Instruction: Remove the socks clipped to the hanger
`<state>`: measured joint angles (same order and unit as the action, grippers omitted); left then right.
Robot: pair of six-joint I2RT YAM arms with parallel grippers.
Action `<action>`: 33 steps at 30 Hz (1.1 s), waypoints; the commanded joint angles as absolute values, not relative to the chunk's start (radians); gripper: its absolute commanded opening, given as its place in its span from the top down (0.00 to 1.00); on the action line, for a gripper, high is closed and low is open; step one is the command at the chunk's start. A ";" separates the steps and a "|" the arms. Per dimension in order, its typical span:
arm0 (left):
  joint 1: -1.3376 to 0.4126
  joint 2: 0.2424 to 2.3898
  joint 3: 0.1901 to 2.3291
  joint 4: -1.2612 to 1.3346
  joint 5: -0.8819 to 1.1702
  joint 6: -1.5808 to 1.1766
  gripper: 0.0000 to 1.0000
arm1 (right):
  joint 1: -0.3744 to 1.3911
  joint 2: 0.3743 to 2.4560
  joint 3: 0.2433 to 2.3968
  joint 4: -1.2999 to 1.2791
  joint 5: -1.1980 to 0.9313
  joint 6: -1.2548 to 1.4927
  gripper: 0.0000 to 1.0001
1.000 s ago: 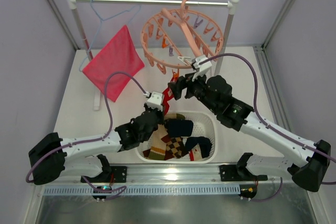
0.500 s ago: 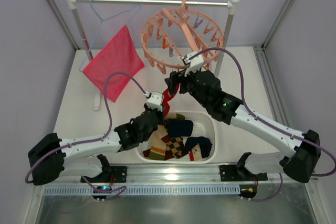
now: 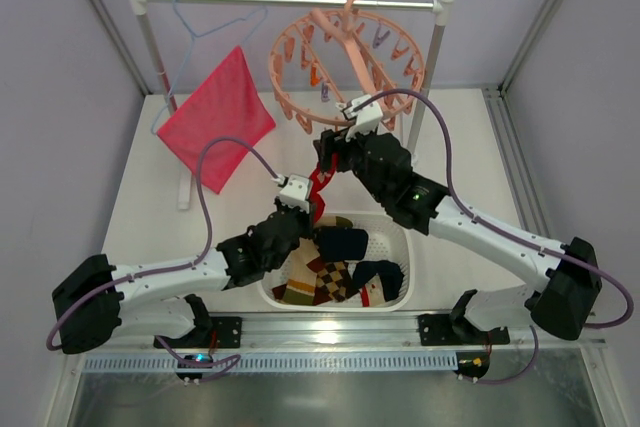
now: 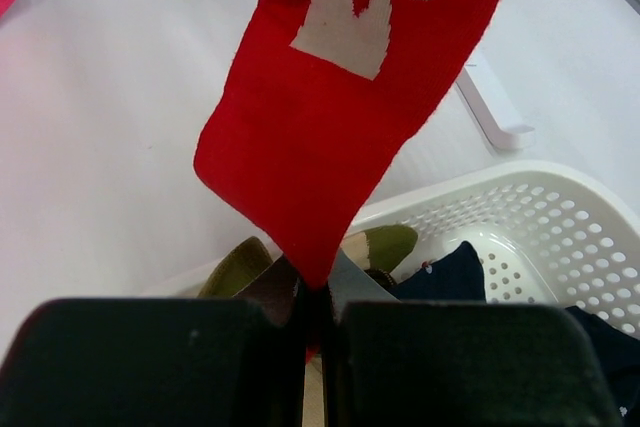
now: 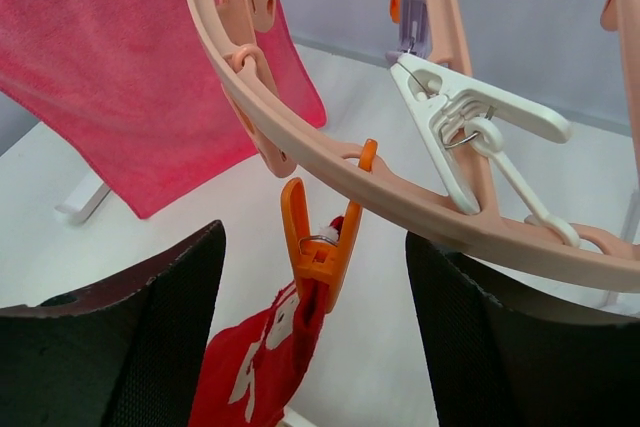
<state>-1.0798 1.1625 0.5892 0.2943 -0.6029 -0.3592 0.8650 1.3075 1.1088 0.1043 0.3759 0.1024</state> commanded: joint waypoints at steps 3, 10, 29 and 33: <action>-1.085 1.144 0.624 0.310 -0.591 -0.362 1.00 | 0.871 1.325 1.114 0.219 0.463 0.075 0.41; -1.085 1.138 0.620 0.308 -0.581 -0.365 1.00 | 0.871 1.350 1.108 0.242 0.476 0.077 0.86; -1.085 1.060 0.612 0.217 -0.649 -0.396 1.00 | 0.871 1.296 1.042 0.215 0.486 0.094 0.23; -1.085 0.997 0.585 0.181 -0.696 -0.388 1.00 | 0.871 1.233 0.951 0.229 0.520 0.109 0.21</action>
<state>-1.0801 1.0538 0.5884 0.2096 -0.6327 -0.3809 0.8684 1.3113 1.0061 0.1944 0.4713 0.0860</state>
